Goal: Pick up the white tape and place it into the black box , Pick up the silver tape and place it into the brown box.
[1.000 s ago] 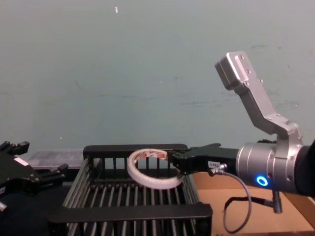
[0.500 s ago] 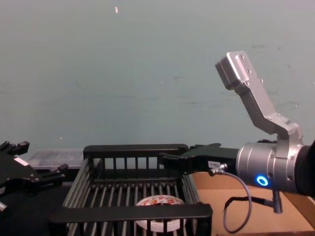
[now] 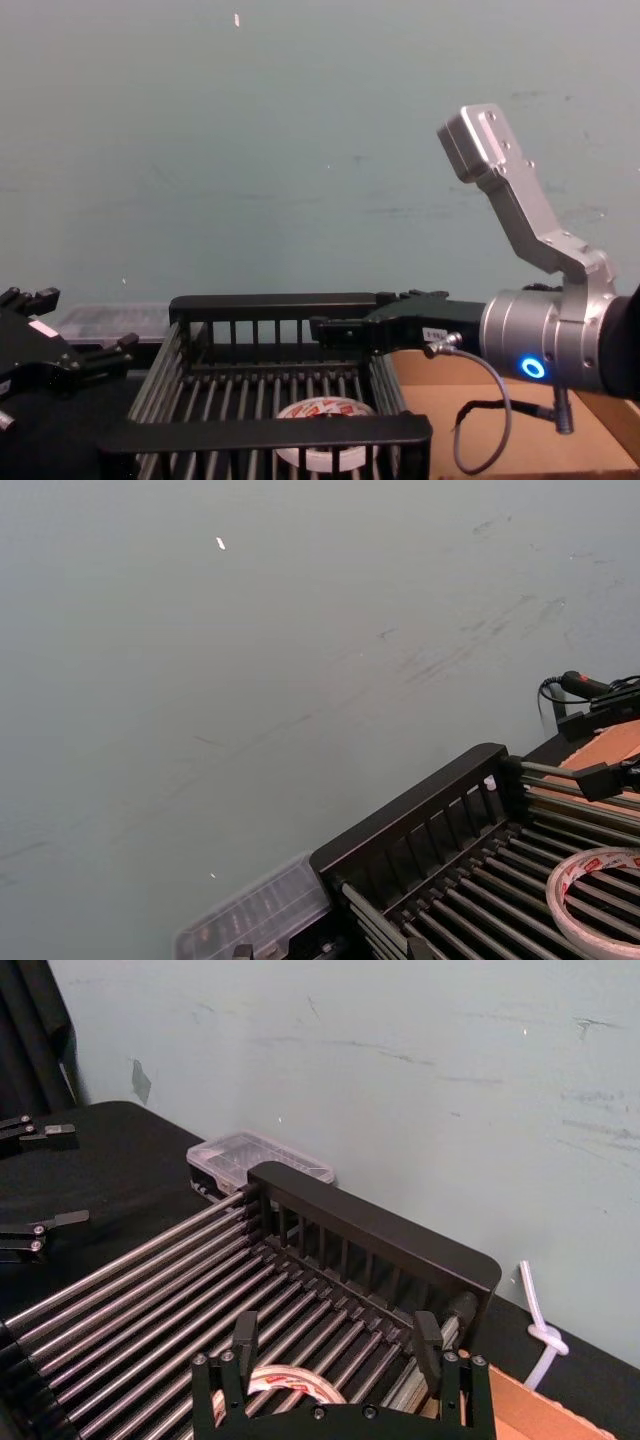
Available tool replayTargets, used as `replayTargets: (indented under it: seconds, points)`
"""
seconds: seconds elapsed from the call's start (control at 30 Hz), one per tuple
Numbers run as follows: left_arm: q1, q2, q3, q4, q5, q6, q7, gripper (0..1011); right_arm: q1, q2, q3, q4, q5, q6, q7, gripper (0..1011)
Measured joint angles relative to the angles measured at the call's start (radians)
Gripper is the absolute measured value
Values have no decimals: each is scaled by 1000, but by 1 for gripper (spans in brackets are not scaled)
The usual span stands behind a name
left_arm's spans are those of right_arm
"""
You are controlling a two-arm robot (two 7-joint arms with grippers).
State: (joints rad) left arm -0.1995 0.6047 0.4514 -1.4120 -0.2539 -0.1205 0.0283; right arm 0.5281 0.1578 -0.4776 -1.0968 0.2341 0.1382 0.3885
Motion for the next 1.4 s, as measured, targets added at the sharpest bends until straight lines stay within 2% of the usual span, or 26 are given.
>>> replayTargets:
  seconds: [0.07, 0.43, 0.6, 0.87, 1.23, 1.4]
  points:
    - [0, 0, 0, 0, 0, 0, 0, 1001, -5, 3, 2, -11, 0, 2, 0, 1002]
    - [0, 0, 0, 0, 0, 0, 0, 1001, -76, 46, 32, -148, 24, 53, -2, 1003]
    - [0, 0, 0, 0, 0, 0, 0, 1001, -120, 77, 39, -227, 44, 96, 0, 1002]
    - [0, 0, 0, 0, 0, 0, 0, 1001, -179, 120, 50, -321, 78, 134, 4, 1002]
    - [0, 0, 0, 0, 0, 0, 0, 1001, -251, 189, 56, -427, 107, 147, 2, 1003]
    - [0, 0, 0, 0, 0, 0, 0, 1001, -286, 219, 56, -463, 115, 123, 9, 1002]
